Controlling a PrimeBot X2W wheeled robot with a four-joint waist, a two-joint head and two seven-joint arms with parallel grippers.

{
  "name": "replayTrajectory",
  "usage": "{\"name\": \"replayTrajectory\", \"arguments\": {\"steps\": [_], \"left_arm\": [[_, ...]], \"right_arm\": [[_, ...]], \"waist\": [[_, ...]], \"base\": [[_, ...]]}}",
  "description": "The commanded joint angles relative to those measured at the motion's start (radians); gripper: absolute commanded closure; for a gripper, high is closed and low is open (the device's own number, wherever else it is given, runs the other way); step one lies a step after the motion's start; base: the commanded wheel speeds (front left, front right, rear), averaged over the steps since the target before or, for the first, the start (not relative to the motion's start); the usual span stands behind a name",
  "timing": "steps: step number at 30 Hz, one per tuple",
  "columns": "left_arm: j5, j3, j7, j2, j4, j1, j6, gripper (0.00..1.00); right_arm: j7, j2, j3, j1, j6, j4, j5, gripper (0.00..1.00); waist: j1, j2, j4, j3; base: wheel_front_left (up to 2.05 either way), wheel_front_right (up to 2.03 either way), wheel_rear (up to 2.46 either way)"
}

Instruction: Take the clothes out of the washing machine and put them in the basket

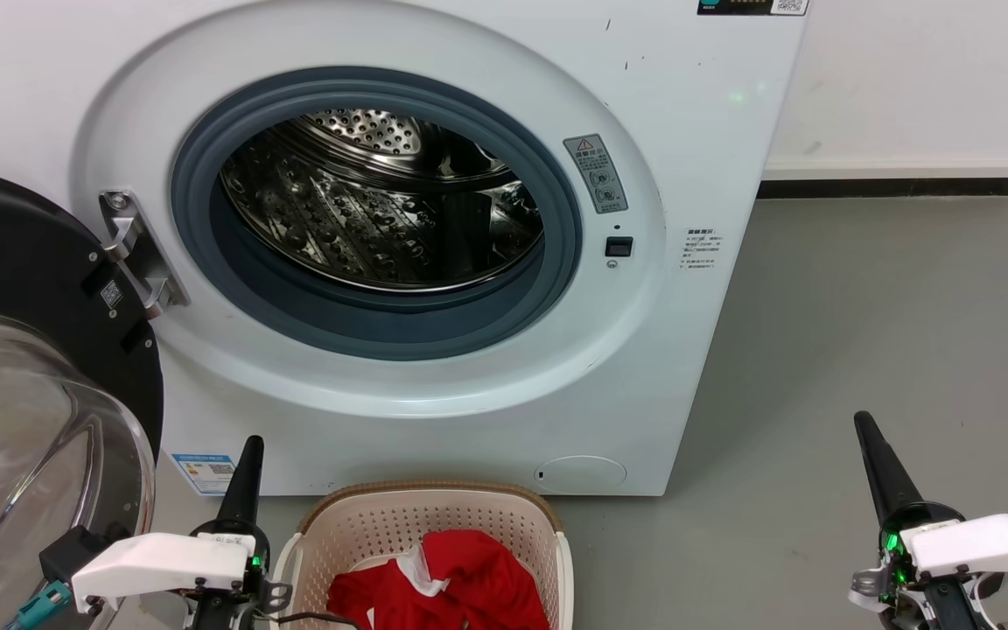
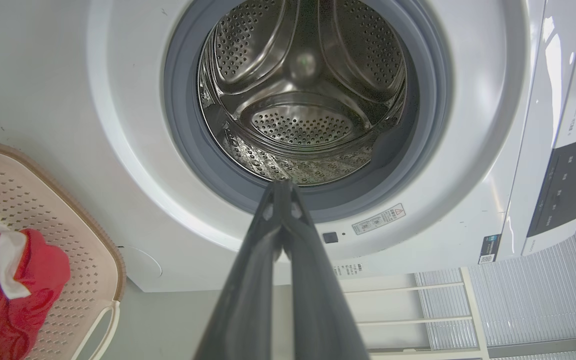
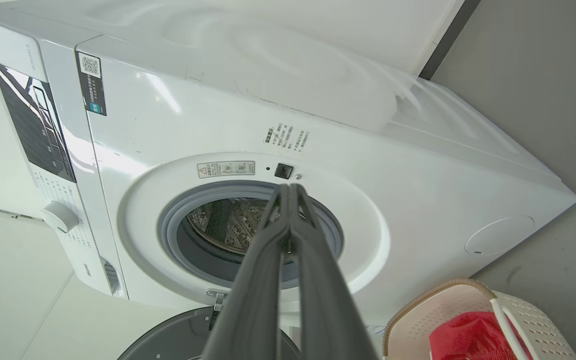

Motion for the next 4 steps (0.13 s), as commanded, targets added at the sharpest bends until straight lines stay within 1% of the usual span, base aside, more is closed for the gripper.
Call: {"name": "replayTrajectory", "arguments": {"steps": [1, 4], "left_arm": [[-0.022, 0.007, 0.006, 0.000, -0.002, -0.021, -0.007, 1.00], [-0.047, 0.010, 0.012, -0.001, 0.001, -0.024, -0.010, 1.00]], "right_arm": [[0.004, -0.004, -0.004, -0.021, 0.000, 0.000, 0.024, 1.00], [0.007, -0.004, -0.007, -0.026, 0.000, 0.004, 0.051, 1.00]], "waist": [[0.0000, 0.0000, 0.001, 0.001], [0.0000, 0.0000, 0.002, 0.002]], "base": [[0.00, 0.00, 0.00], [0.00, 0.00, 0.00]]}}
